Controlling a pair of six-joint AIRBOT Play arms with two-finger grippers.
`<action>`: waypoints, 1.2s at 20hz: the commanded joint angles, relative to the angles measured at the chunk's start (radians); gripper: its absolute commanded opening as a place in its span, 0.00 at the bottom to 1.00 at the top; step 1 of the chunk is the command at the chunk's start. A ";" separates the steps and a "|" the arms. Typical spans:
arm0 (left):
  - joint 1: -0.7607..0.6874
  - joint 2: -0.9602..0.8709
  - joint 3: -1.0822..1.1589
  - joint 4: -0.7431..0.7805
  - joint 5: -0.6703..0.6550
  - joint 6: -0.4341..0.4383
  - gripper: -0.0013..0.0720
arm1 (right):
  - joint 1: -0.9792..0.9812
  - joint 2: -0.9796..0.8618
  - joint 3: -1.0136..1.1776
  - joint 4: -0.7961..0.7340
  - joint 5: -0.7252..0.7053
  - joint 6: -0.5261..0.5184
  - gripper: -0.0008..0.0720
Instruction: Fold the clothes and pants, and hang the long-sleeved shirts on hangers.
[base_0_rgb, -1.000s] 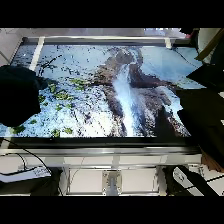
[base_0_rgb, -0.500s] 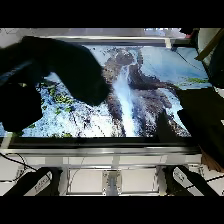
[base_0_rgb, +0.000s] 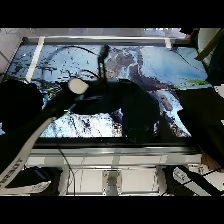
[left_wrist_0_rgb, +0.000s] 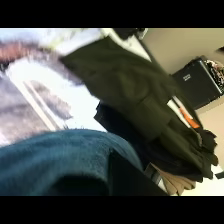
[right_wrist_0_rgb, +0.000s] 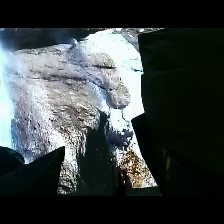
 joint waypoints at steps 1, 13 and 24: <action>-0.051 -0.132 0.000 -0.043 0.100 -0.016 0.67 | -0.002 -0.019 -0.022 -0.024 -0.043 -0.017 0.95; 0.931 0.262 -0.013 0.465 -0.552 -0.303 0.73 | -0.195 0.374 -0.883 0.290 -0.180 -0.163 0.89; 1.072 0.398 -0.694 0.153 -0.053 -0.349 0.72 | -0.173 0.370 -1.259 0.775 -0.292 -0.221 0.97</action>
